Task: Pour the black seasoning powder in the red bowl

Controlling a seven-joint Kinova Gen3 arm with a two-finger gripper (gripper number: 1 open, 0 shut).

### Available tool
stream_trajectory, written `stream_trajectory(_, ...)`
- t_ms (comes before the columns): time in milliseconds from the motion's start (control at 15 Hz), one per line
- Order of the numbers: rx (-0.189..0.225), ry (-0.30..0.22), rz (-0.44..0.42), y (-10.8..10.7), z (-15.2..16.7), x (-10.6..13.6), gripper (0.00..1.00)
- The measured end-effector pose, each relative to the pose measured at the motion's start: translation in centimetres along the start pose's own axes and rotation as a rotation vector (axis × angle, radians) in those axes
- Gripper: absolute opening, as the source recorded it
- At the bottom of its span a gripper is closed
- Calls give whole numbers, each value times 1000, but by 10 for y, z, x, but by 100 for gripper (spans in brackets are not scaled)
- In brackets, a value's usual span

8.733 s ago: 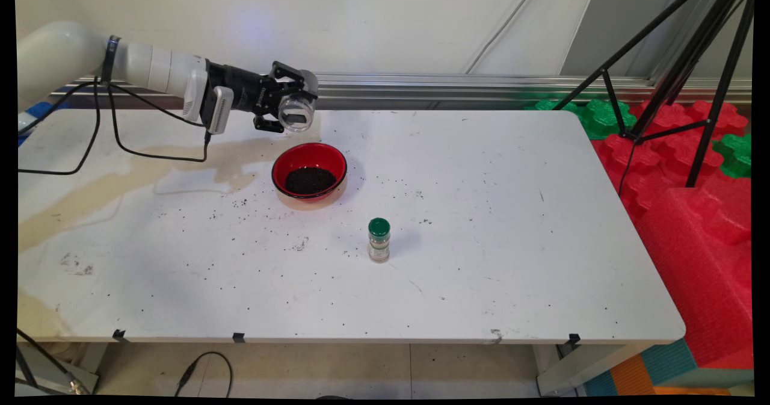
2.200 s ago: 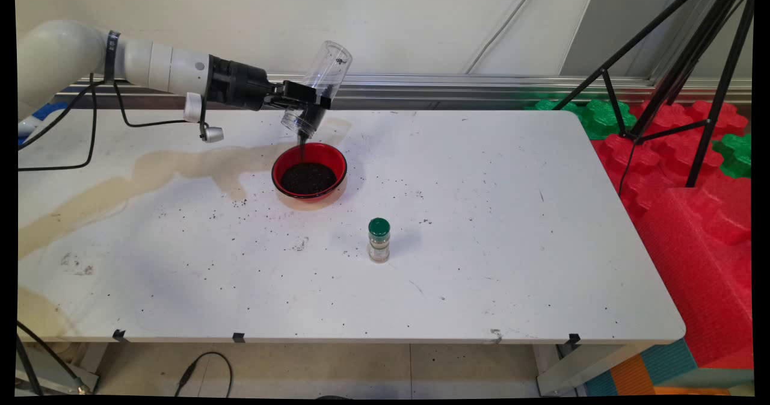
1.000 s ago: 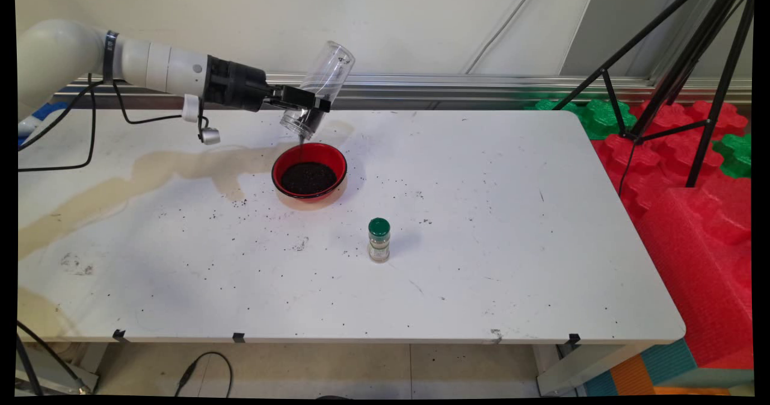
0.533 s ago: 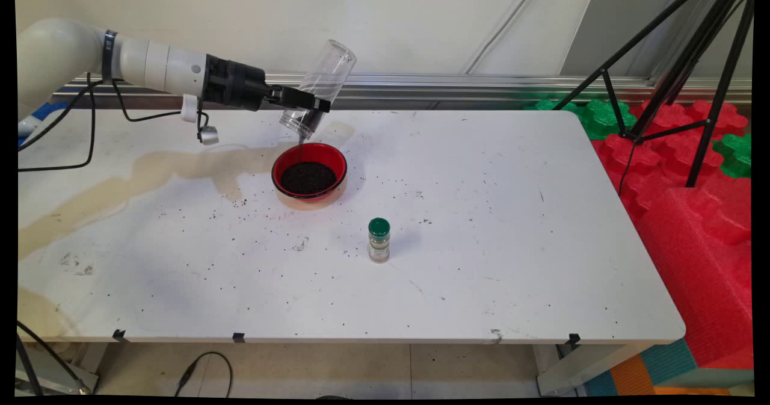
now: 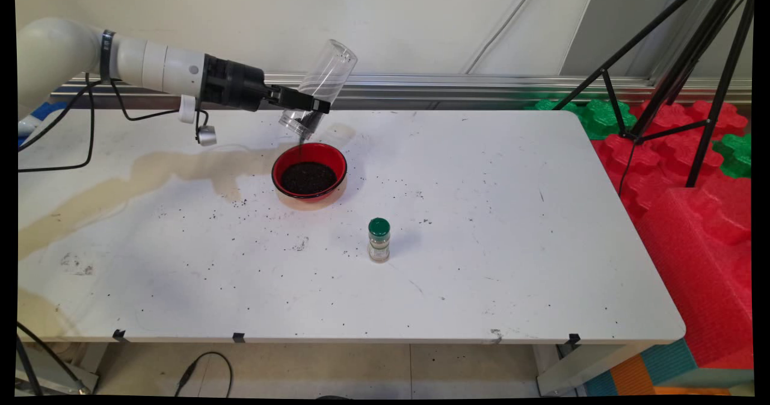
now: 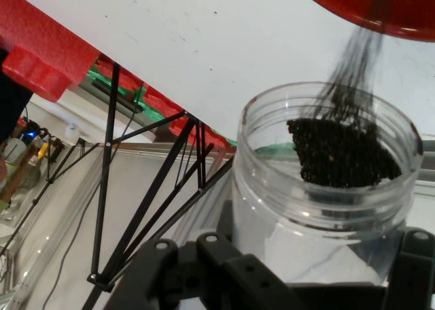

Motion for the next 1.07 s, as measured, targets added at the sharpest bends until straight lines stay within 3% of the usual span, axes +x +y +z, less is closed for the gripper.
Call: stream_trajectory(1067, 30, -11, 57, -7, -9, 1, 0)
